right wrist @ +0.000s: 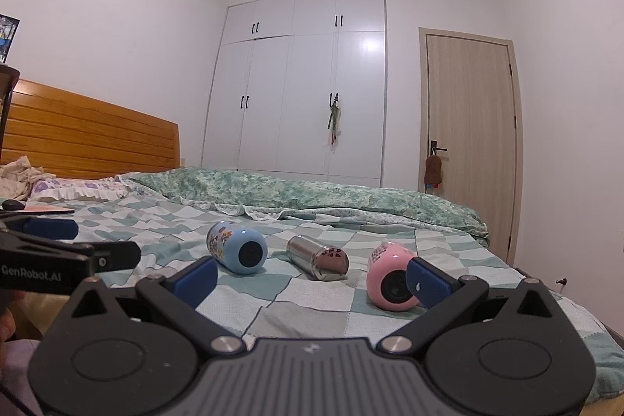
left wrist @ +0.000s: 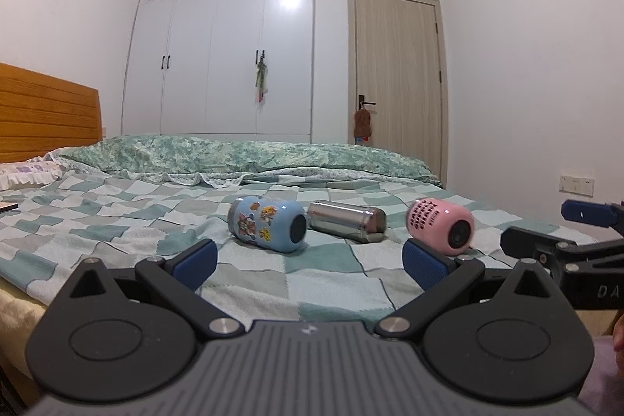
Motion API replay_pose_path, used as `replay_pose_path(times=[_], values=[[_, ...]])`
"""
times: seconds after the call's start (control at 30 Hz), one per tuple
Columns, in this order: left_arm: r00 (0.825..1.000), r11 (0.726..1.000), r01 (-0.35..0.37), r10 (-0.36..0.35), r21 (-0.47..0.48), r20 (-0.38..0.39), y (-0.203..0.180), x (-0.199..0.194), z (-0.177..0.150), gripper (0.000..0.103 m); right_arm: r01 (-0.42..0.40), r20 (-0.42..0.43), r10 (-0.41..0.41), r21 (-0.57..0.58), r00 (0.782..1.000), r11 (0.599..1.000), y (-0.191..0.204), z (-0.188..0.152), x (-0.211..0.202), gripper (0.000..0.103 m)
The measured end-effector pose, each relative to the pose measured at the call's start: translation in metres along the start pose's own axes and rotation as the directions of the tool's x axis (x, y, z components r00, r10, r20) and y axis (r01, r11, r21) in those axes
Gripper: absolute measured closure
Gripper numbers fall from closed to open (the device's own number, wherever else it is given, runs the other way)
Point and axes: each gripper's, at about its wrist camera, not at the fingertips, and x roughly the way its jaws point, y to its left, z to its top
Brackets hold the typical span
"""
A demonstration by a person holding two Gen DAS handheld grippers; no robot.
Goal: Flip cup upright
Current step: 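Move the right tool toward the light-blue tumbler lying on its side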
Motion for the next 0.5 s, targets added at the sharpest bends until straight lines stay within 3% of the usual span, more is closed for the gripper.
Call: replay_pose_path(times=[0.23, 0.5], values=[[0.999, 0.999, -0.037, 0.037, -0.009, 0.018, 0.023, 0.021, 0.022, 0.0, -0.057, -0.026, 0.056, -0.025, 0.998, 0.998, 0.011, 0.021, 0.032, 0.0], [0.999, 0.999, -0.045, 0.045, 0.013, 0.0, 0.068, 0.065, 0.039, 0.0, -0.137, -0.123, 0.128, -0.066, 0.984, 0.988, 0.027, 0.058, 0.104, 0.0]])
